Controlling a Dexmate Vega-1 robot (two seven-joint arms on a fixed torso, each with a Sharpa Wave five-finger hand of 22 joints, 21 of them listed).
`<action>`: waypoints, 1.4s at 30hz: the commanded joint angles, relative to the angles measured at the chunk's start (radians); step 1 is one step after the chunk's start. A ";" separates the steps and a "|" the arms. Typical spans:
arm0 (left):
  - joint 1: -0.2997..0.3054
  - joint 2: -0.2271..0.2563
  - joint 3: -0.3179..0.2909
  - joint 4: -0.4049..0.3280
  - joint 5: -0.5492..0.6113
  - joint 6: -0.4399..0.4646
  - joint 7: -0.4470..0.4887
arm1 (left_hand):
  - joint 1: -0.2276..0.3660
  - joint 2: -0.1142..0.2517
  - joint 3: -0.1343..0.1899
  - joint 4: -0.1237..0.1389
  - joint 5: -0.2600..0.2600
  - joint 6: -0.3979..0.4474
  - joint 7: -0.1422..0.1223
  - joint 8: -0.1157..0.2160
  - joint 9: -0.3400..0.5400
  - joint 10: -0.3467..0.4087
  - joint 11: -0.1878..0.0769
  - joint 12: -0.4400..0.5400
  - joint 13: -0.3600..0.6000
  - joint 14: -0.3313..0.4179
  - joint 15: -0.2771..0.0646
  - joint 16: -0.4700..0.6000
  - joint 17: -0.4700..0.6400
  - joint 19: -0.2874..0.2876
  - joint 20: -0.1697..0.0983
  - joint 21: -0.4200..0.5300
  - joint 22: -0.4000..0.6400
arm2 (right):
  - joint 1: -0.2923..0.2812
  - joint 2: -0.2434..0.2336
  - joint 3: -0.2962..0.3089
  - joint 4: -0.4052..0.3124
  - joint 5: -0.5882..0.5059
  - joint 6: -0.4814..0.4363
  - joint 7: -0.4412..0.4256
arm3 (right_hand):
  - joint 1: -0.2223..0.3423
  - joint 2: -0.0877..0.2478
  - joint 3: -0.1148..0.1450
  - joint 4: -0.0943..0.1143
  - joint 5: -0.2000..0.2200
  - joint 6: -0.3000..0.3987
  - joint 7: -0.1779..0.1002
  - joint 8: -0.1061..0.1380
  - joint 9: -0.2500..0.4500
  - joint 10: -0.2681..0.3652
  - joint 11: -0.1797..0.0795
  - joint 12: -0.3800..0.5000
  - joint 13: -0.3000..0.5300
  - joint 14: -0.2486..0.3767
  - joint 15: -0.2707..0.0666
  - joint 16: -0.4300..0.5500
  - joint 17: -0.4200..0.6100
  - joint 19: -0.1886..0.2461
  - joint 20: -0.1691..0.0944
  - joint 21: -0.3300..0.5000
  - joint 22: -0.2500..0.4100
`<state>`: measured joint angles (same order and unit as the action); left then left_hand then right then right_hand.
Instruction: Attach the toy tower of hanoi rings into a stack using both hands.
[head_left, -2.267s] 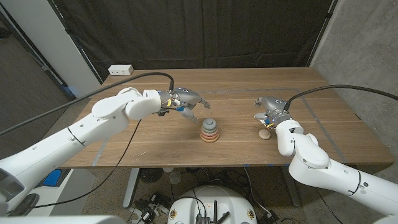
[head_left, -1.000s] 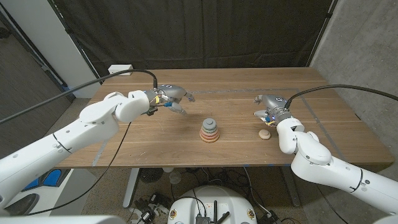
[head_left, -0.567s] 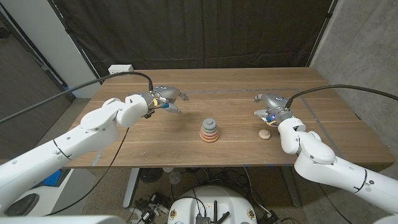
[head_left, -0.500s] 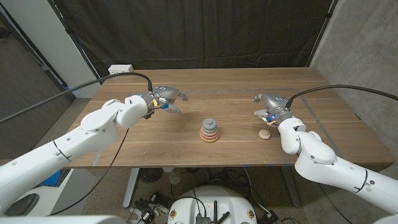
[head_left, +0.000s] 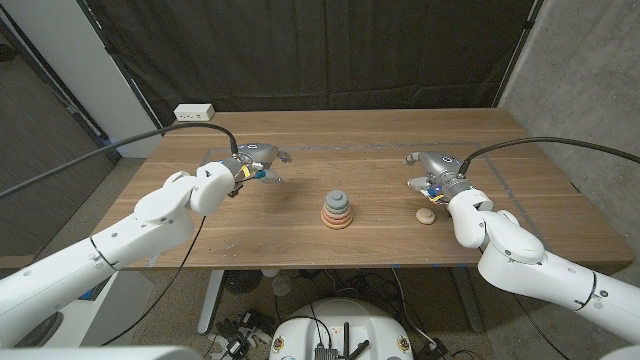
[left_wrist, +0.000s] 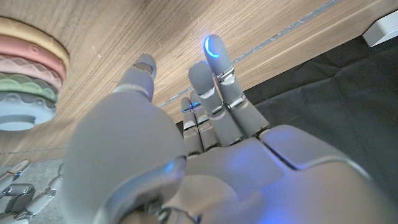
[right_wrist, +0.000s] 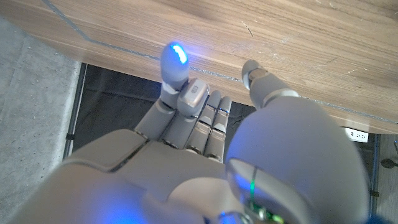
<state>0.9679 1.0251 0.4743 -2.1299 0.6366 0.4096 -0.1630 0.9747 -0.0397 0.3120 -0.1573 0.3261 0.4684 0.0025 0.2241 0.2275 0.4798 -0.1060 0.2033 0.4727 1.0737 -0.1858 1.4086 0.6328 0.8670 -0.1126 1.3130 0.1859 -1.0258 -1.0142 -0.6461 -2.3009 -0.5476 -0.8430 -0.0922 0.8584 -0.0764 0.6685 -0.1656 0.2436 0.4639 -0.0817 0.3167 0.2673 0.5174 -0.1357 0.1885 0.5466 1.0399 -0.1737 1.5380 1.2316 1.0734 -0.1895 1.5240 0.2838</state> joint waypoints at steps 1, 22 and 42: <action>0.000 -0.031 0.023 0.053 -0.044 0.036 0.072 | 0.010 0.003 0.009 0.000 0.004 0.015 0.000 0.003 0.003 0.015 -0.002 0.005 -0.001 0.007 -0.031 0.006 0.005 0.008 -0.095 0.005 0.003 | -0.009 -0.001 0.021 0.017 0.027 0.034 0.013 | 0.007 -0.009 0.007 -0.004 -0.006 -0.005 0.002 -0.003 0.002 0.005 -0.003 0.005 0.004 0.000 -0.042 0.001 0.001 -0.006 -0.030 0.003 -0.001; 0.000 -0.031 0.063 0.025 -0.055 0.118 0.117 | 0.008 0.004 0.014 0.001 0.007 0.018 -0.002 -0.002 0.001 0.018 -0.002 0.003 0.001 0.001 -0.031 0.003 0.007 0.007 -0.094 0.005 0.001 | -0.024 -0.002 0.041 0.036 0.048 0.068 -0.013 | 0.009 -0.010 0.008 -0.002 -0.013 -0.014 0.006 -0.009 0.001 -0.007 0.001 0.004 -0.003 -0.005 -0.041 -0.001 0.000 -0.012 -0.029 0.002 -0.002; 0.016 0.009 0.051 0.007 -0.087 0.109 0.141 | 0.000 0.011 0.018 0.004 0.006 0.025 0.000 -0.002 0.001 0.022 0.002 0.004 0.002 0.010 -0.031 0.010 0.017 0.006 -0.093 0.003 0.000 | -0.105 -0.080 0.086 -0.060 0.070 -0.005 0.011 | -0.005 -0.036 0.004 -0.001 -0.022 -0.067 0.016 -0.023 0.013 -0.069 0.014 -0.006 -0.010 -0.033 -0.040 -0.012 0.000 -0.033 -0.028 -0.002 -0.005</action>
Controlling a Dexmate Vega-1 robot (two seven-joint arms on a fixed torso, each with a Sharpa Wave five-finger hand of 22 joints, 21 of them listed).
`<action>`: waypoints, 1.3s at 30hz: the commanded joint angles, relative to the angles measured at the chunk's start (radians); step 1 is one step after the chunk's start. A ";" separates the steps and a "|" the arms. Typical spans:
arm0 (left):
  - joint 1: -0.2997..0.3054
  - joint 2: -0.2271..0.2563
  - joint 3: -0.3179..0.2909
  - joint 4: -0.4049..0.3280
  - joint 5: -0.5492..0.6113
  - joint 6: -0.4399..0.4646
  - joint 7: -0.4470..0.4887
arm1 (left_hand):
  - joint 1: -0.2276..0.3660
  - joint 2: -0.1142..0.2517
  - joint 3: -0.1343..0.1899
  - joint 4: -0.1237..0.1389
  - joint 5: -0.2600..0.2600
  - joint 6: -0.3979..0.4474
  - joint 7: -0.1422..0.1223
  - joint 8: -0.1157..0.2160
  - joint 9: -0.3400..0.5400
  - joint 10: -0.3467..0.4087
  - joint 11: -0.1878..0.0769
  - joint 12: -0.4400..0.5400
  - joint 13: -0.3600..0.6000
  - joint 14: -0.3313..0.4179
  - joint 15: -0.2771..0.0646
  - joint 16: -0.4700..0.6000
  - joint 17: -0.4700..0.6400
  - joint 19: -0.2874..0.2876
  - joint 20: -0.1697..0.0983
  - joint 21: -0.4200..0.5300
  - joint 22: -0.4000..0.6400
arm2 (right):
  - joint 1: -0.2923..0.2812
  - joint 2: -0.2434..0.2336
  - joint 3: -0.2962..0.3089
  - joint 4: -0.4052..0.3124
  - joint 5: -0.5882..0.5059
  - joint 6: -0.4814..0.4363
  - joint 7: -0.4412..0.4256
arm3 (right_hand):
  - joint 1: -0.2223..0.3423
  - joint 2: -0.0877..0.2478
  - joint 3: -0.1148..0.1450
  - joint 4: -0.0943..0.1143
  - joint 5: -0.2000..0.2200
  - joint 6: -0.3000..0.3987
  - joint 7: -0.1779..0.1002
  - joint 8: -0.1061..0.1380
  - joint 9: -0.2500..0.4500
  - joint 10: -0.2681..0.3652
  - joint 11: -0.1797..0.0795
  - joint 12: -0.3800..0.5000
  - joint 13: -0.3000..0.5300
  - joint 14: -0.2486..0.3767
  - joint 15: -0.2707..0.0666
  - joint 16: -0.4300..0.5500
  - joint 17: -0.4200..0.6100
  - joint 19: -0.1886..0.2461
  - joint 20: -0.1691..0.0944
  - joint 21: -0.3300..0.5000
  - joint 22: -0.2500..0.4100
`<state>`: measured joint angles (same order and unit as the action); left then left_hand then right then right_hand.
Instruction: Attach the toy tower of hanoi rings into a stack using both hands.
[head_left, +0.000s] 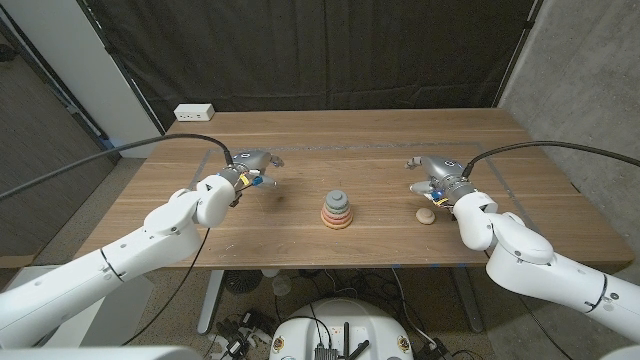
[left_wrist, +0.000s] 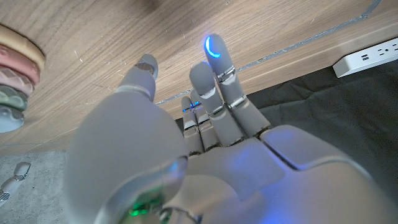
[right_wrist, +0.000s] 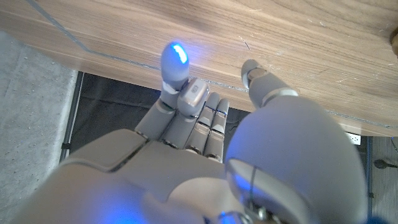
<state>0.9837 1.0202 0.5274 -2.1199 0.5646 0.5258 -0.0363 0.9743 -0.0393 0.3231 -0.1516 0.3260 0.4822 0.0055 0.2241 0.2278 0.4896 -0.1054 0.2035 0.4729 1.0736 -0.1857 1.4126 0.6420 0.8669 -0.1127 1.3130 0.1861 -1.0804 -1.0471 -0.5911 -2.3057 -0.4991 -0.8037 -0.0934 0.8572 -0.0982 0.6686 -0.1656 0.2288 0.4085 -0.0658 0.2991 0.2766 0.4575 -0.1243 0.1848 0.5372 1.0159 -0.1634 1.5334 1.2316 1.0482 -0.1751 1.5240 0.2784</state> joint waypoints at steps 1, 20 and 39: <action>0.000 0.013 -0.002 -0.002 -0.016 -0.009 0.017 | -0.001 0.011 0.007 -0.002 0.006 0.012 -0.003 -0.002 0.001 0.013 0.001 0.004 0.002 0.006 -0.031 0.002 0.005 0.006 -0.093 0.003 0.000 | -0.057 -0.054 0.038 -0.059 0.029 -0.043 0.010 | -0.004 -0.015 0.004 -0.001 -0.007 -0.013 0.000 -0.006 0.003 -0.009 0.003 -0.003 0.000 -0.010 -0.050 -0.007 0.000 -0.008 -0.043 -0.003 0.000; -0.001 0.021 -0.015 -0.002 -0.035 -0.011 0.037 | -0.009 0.016 0.016 -0.005 0.007 0.017 0.000 -0.004 0.002 0.022 -0.002 0.005 -0.001 0.006 -0.031 0.000 0.009 0.011 -0.093 -0.001 0.000 | -0.160 -0.151 0.121 -0.101 0.130 -0.049 -0.047 | -0.013 -0.035 0.006 -0.003 -0.015 -0.047 -0.001 -0.017 0.011 -0.044 0.005 0.001 -0.008 -0.054 -0.050 -0.025 -0.005 -0.033 -0.043 -0.007 -0.001; -0.009 0.023 -0.010 -0.007 -0.034 -0.006 0.032 | -0.015 0.019 0.023 -0.005 0.009 0.021 0.000 -0.005 0.002 0.026 -0.001 0.005 -0.001 0.010 -0.031 0.001 0.018 0.011 -0.093 -0.003 0.000 | -0.097 -0.173 0.026 -0.145 0.108 -0.187 0.010 | -0.018 -0.041 0.010 -0.001 -0.023 -0.099 0.021 -0.037 0.016 -0.104 0.012 0.001 -0.008 -0.108 -0.050 -0.052 -0.013 -0.070 -0.041 -0.013 -0.008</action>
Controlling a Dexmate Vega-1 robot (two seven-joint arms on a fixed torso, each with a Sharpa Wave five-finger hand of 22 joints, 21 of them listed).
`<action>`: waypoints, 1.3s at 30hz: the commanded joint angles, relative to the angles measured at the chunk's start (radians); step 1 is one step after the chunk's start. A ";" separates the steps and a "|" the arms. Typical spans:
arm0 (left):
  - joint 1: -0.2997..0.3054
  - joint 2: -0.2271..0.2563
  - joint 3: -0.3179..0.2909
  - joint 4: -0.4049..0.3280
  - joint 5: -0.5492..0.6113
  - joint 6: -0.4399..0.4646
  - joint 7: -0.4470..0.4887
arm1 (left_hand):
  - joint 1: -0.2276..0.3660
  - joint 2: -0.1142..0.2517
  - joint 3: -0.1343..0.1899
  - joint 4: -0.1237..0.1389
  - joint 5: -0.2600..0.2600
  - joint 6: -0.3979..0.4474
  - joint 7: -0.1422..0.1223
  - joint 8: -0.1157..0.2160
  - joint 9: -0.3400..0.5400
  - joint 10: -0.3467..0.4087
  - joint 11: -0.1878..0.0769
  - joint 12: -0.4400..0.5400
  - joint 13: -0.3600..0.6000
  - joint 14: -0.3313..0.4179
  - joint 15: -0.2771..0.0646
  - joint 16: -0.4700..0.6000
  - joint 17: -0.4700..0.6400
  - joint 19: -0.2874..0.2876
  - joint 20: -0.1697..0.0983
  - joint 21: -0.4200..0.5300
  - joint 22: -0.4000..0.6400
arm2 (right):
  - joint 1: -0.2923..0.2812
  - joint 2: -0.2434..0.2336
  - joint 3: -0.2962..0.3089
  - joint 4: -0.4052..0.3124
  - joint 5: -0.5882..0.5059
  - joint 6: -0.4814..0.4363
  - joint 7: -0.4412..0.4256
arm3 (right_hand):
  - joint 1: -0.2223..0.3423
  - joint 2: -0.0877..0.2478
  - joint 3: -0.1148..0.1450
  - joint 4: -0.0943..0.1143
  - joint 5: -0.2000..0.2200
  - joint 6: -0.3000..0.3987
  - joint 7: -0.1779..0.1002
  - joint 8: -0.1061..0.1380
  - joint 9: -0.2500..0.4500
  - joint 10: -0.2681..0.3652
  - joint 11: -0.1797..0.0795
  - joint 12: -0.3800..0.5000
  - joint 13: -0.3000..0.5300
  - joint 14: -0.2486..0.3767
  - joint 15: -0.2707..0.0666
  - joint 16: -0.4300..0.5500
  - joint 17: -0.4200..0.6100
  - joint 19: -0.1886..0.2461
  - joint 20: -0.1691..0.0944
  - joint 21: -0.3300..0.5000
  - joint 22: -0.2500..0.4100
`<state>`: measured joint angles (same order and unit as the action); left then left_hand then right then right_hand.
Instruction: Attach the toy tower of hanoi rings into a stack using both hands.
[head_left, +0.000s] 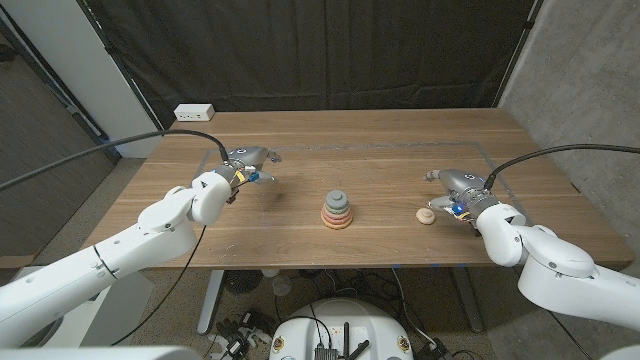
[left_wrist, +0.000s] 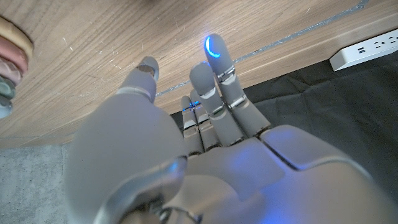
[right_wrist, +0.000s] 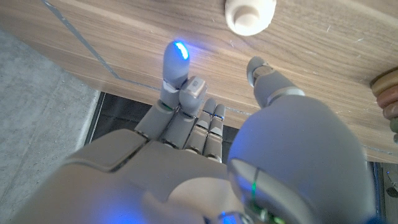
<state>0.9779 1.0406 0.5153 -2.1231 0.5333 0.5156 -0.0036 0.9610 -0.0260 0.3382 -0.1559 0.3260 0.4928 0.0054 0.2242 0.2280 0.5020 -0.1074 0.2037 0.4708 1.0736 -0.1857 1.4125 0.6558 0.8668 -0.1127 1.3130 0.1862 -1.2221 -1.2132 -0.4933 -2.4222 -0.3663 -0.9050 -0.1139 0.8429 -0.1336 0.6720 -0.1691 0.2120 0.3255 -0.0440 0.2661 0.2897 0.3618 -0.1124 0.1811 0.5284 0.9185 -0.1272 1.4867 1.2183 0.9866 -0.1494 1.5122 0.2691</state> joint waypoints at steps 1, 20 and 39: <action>-0.003 0.003 0.002 -0.004 -0.003 0.004 -0.001 | -0.003 0.004 0.007 -0.001 0.009 0.011 0.000 -0.005 0.002 0.014 0.001 0.005 0.001 0.011 -0.031 0.002 0.005 0.011 -0.093 -0.002 0.001 | 0.050 -0.003 -0.078 -0.029 -0.027 -0.093 0.033 | -0.004 -0.006 0.007 0.003 -0.006 -0.019 0.002 -0.005 0.003 -0.009 0.000 0.005 0.002 -0.011 -0.086 -0.005 0.001 -0.010 -0.067 -0.001 0.001; -0.012 0.007 0.002 -0.001 -0.007 0.002 -0.009 | -0.007 0.005 0.014 -0.002 0.010 0.012 -0.001 -0.007 0.003 0.013 0.000 0.004 0.002 0.012 -0.031 -0.001 0.008 0.011 -0.093 -0.004 0.000 | 0.132 0.047 -0.186 -0.017 -0.028 -0.165 0.058 | -0.025 -0.011 0.000 0.007 -0.011 -0.023 0.001 -0.005 0.008 -0.016 0.009 0.014 0.005 -0.029 -0.086 -0.016 0.004 -0.024 -0.066 0.002 0.001; -0.013 0.013 -0.003 0.004 -0.013 -0.011 -0.010 | -0.011 0.004 0.020 -0.003 0.011 0.015 -0.001 -0.008 0.003 0.018 0.002 0.005 0.001 0.011 -0.031 -0.006 0.009 0.011 -0.093 -0.003 0.000 | 0.194 0.079 -0.274 0.011 -0.035 -0.207 0.059 | -0.023 -0.004 -0.003 0.003 -0.012 -0.010 -0.003 0.003 0.013 -0.005 0.009 0.025 0.010 -0.033 -0.087 -0.018 0.002 -0.030 -0.067 0.007 -0.003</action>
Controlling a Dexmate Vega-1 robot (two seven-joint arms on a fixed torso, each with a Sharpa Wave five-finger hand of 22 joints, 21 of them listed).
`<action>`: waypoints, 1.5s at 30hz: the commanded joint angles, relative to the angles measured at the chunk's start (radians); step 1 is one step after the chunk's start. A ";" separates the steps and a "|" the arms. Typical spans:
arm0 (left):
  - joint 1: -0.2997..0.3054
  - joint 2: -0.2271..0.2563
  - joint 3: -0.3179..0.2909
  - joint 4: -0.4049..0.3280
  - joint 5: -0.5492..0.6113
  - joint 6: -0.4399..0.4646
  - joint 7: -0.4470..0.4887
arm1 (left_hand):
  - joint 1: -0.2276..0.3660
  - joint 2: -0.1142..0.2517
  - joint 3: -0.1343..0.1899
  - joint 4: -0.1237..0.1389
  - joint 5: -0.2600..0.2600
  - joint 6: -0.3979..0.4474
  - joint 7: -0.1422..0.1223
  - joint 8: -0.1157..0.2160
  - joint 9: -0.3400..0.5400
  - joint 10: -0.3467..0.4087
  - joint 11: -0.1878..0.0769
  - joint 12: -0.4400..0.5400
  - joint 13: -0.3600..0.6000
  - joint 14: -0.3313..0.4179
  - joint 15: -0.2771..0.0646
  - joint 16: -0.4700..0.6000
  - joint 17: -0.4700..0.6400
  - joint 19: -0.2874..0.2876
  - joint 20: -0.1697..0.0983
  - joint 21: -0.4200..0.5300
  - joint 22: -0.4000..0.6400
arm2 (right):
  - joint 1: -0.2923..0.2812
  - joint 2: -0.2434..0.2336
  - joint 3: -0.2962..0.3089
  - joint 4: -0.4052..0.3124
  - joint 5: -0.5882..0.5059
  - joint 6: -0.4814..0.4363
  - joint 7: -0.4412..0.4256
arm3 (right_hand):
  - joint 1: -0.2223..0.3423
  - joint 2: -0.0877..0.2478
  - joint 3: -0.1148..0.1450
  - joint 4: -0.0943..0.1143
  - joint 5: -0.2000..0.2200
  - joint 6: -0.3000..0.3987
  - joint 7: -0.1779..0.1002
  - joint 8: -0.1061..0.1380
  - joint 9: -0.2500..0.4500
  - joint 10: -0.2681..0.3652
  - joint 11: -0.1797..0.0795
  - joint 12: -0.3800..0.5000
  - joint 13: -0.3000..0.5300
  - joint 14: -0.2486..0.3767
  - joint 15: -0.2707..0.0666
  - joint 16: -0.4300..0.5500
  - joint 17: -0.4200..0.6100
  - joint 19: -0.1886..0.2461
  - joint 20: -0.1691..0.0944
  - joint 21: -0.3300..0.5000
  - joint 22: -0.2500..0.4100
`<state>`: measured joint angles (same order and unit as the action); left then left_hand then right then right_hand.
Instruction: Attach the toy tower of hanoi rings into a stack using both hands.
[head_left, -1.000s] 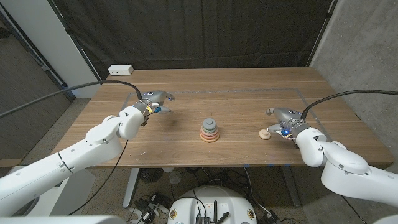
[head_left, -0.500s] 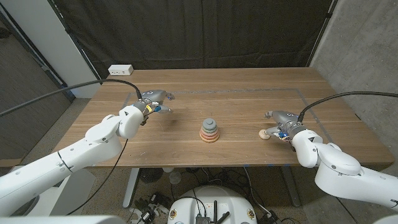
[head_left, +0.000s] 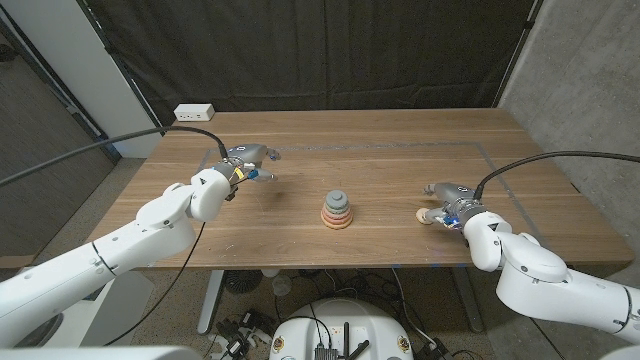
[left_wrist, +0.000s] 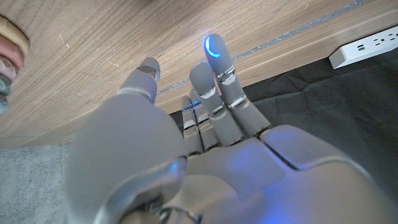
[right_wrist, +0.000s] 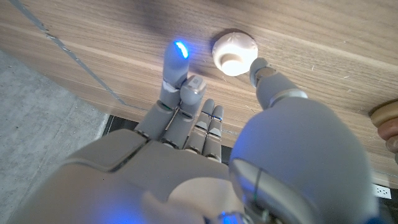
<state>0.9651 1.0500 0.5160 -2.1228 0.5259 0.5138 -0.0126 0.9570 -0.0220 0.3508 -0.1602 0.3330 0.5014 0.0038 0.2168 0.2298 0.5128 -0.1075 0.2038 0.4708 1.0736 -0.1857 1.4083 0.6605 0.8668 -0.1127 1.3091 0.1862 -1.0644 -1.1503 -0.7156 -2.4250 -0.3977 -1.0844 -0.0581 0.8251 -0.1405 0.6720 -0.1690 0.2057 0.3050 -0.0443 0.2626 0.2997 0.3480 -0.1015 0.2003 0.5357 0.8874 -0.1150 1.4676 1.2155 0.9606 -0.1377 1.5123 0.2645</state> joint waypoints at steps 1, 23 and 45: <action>-0.001 0.004 -0.003 0.004 -0.006 -0.010 -0.001 | -0.007 0.000 0.007 0.001 0.004 0.007 0.000 0.000 0.002 0.006 0.001 0.004 0.002 0.011 -0.031 -0.002 0.004 0.011 -0.093 0.001 0.000 | 0.039 0.019 -0.056 0.015 -0.004 -0.033 0.003 | -0.005 0.003 -0.003 0.003 -0.006 0.011 -0.002 0.007 0.003 0.010 -0.001 0.006 0.003 -0.003 -0.100 -0.001 0.003 -0.004 -0.078 0.007 0.001; -0.007 -0.003 0.004 0.009 -0.003 -0.020 -0.007 | -0.010 0.005 0.018 0.001 0.005 0.013 0.002 0.000 0.003 0.014 0.002 0.006 0.003 0.008 -0.031 -0.008 0.008 0.011 -0.093 0.000 0.000 | 0.097 0.039 -0.132 0.046 0.000 -0.082 0.013 | 0.006 0.014 -0.004 0.000 -0.005 0.032 -0.008 0.015 0.003 0.036 -0.004 0.016 0.009 0.007 -0.100 0.009 0.006 0.000 -0.079 0.014 -0.002; -0.010 -0.012 0.012 0.009 0.001 -0.013 -0.012 | -0.013 0.006 0.028 0.000 0.003 0.018 0.001 -0.001 0.004 0.021 0.001 0.005 0.006 0.013 -0.031 -0.006 0.018 0.010 -0.093 0.002 0.000 | 0.185 0.043 -0.250 0.067 -0.059 -0.133 0.064 | 0.016 0.024 -0.004 0.002 -0.004 0.053 -0.015 0.022 0.001 0.062 -0.016 0.023 0.017 0.014 -0.100 0.014 0.004 0.002 -0.079 0.018 -0.007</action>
<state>0.9552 1.0428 0.5247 -2.1146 0.5249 0.4977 -0.0248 0.9518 -0.0168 0.3695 -0.1607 0.3329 0.5125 0.0039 0.2168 0.2301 0.5234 -0.1073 0.2038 0.4726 1.0790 -0.1911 1.3999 0.6726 0.8668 -0.1127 1.3092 0.1862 -0.9177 -1.1108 -0.9125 -2.3677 -0.4271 -1.1954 -0.0180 0.8372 -0.1284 0.6719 -0.1690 0.2057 0.3486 -0.0556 0.2780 0.2994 0.3979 -0.1158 0.2186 0.5496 0.8913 -0.1187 1.4761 1.2173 0.9608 -0.1377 1.5240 0.2553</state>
